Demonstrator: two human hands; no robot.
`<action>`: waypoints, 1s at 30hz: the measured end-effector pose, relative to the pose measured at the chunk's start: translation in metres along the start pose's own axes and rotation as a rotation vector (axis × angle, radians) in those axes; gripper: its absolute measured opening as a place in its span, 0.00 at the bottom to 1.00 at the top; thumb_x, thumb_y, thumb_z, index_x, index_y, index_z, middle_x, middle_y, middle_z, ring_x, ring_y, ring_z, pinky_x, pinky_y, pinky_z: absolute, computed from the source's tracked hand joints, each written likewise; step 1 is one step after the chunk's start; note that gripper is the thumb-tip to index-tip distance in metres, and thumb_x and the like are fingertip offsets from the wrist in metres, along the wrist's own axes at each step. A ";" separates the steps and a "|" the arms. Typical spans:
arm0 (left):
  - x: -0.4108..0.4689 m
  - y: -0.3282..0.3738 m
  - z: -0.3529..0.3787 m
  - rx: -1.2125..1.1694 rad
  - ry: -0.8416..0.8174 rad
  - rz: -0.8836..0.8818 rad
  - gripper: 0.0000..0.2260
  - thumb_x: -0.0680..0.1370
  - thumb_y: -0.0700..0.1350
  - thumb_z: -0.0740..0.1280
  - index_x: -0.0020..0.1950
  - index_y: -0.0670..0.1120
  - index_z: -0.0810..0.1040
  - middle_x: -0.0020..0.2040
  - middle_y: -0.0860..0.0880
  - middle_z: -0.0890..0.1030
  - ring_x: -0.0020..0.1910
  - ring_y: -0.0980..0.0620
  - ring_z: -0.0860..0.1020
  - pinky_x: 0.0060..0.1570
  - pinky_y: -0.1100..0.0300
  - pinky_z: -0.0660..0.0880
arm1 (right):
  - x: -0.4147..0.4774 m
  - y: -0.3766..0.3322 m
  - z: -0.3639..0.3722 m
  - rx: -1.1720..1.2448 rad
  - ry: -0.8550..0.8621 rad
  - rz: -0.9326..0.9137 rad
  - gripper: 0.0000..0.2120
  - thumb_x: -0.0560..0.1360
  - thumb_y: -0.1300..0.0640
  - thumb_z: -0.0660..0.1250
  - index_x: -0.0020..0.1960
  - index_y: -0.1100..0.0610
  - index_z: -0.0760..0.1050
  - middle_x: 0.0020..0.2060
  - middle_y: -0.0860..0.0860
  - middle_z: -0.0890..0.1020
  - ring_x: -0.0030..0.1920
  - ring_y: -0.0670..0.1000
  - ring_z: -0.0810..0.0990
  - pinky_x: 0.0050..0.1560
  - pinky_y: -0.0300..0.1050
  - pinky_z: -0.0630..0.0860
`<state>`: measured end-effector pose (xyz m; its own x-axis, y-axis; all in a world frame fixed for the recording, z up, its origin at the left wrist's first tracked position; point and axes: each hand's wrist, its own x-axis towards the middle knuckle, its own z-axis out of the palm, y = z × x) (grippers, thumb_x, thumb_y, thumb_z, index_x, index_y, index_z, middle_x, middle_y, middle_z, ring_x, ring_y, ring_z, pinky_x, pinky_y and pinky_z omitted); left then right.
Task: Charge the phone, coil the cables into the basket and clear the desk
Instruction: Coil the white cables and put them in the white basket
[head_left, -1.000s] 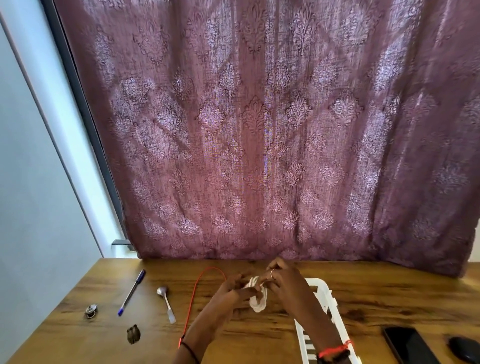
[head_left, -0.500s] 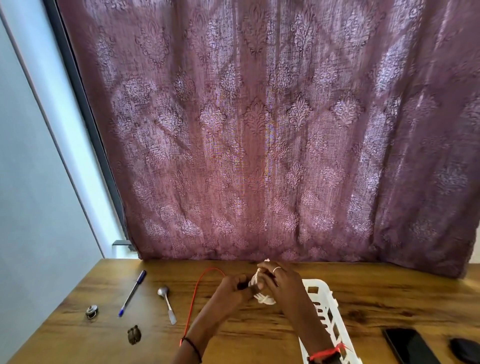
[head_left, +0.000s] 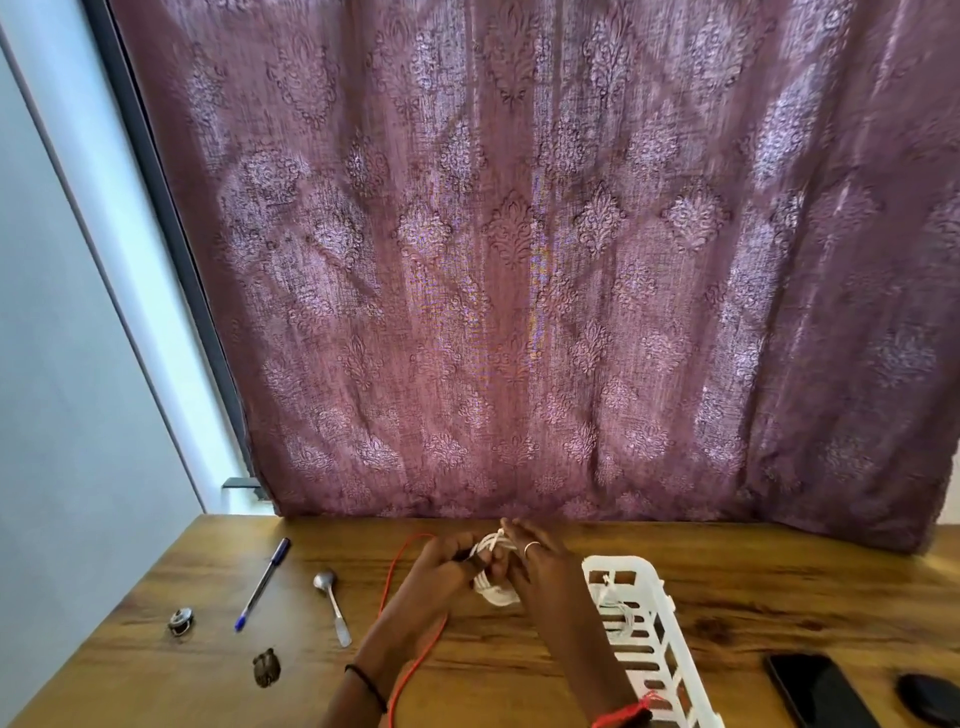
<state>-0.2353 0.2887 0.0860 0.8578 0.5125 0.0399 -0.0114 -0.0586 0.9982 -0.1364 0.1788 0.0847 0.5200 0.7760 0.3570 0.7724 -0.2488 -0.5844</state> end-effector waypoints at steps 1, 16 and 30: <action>0.000 0.000 -0.001 -0.045 -0.016 -0.013 0.14 0.78 0.32 0.59 0.39 0.43 0.81 0.35 0.48 0.81 0.37 0.53 0.79 0.42 0.61 0.75 | 0.000 -0.002 0.002 0.001 0.020 0.020 0.21 0.77 0.60 0.62 0.70 0.54 0.68 0.70 0.49 0.69 0.68 0.45 0.69 0.67 0.30 0.60; -0.003 0.009 -0.002 0.572 -0.018 0.308 0.09 0.78 0.30 0.60 0.49 0.41 0.78 0.37 0.58 0.75 0.38 0.73 0.74 0.41 0.77 0.67 | 0.000 0.006 -0.005 0.620 -0.025 0.314 0.16 0.64 0.63 0.72 0.47 0.51 0.73 0.42 0.54 0.85 0.39 0.47 0.81 0.40 0.38 0.74; 0.004 0.018 0.032 0.508 0.132 0.271 0.07 0.79 0.36 0.60 0.51 0.39 0.77 0.40 0.55 0.78 0.38 0.68 0.74 0.41 0.71 0.69 | -0.006 0.022 -0.013 1.698 -0.082 0.342 0.19 0.66 0.72 0.62 0.57 0.65 0.72 0.45 0.60 0.84 0.42 0.53 0.84 0.40 0.42 0.82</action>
<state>-0.2154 0.2627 0.1029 0.7870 0.5226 0.3279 0.0546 -0.5885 0.8067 -0.1174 0.1608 0.0791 0.5052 0.8610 0.0596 -0.6013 0.4007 -0.6913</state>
